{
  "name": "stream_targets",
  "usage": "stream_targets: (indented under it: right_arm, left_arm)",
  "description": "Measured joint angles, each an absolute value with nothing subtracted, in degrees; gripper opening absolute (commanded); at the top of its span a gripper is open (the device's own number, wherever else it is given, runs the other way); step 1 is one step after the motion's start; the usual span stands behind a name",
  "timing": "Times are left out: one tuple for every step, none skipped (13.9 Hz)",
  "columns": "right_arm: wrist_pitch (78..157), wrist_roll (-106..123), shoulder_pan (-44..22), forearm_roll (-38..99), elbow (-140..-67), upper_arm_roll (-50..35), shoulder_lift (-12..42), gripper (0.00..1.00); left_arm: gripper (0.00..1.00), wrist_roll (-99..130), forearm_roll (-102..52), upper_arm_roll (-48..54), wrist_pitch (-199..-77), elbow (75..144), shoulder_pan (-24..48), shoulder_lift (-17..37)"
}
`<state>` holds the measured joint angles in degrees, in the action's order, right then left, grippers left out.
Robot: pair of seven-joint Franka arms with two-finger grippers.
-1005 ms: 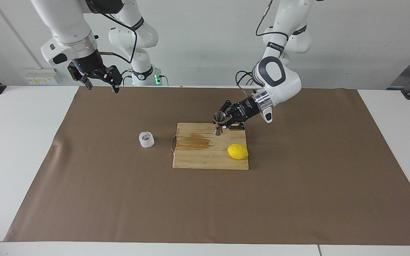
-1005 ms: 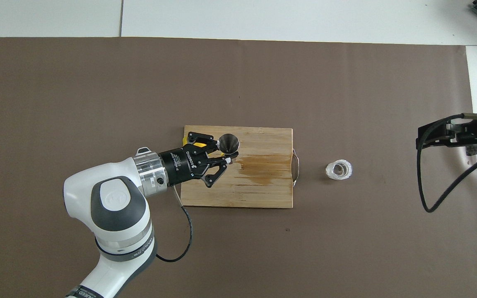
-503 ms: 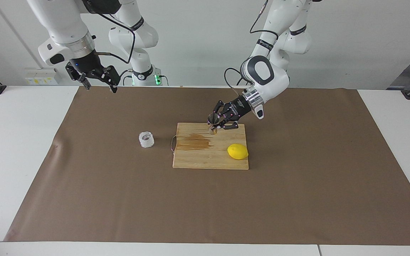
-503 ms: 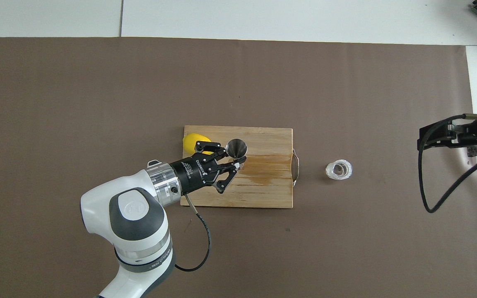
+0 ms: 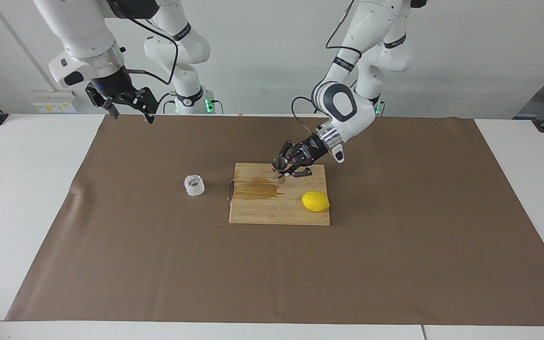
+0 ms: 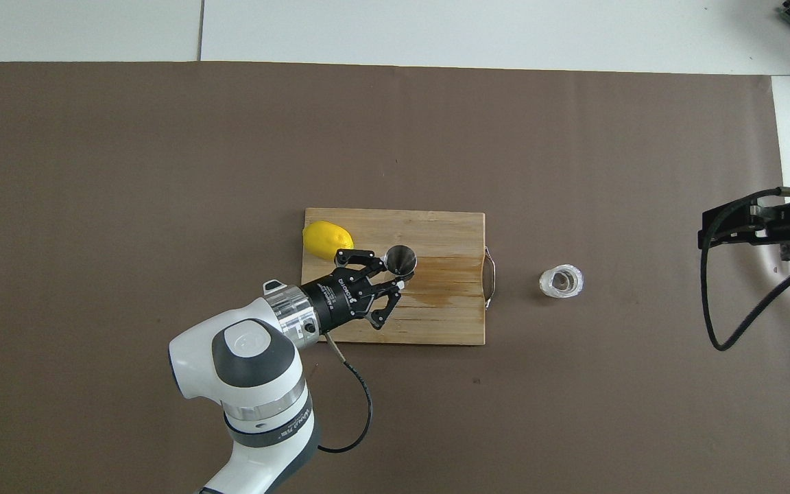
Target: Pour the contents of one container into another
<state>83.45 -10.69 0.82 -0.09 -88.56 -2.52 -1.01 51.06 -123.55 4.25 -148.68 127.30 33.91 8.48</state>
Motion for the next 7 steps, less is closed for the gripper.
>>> stream_targets:
  right_arm:
    - [83.54, -10.27, 0.81, -0.09, -88.73, -2.56, -1.02, 1.0]
    - [83.82, -9.04, 0.81, -0.09, -89.08, -2.58, -1.07, 1.0]
    - [84.47, -7.73, 0.82, -0.09, -89.68, -2.58, -1.2, 1.0]
    - [85.24, -6.59, 0.82, -0.09, -90.48, -2.58, -1.44, 1.0]
    - [86.05, -5.72, 0.82, -0.09, -91.39, -2.58, -1.76, 1.0]
    - [86.84, -4.94, 0.8, -0.09, -92.23, -2.6, -2.11, 1.0]
    - [87.6, -4.31, 0.76, -0.09, -92.97, -2.63, -2.49, 1.0]
  left_arm:
    - [0.0, 50.15, -124.84, 4.24, -148.67, 127.3, 34.18, 9.05]
    - [0.0, 49.36, -125.99, 4.29, -148.63, 127.29, 34.48, 9.54]
    - [0.0, 48.83, -126.78, 4.27, -148.63, 127.29, 35.03, 9.92]
    - [0.0, 48.45, -127.26, 4.26, -148.63, 127.28, 35.59, 10.22]
    - [0.0, 48.17, -127.48, 4.3, -148.63, 127.26, 36.01, 10.46]
    - [0.0, 47.95, -127.54, 4.28, -148.64, 127.25, 36.25, 10.61]
    - [0.0, 47.62, -127.72, 4.28, -148.64, 127.25, 36.34, 10.68]
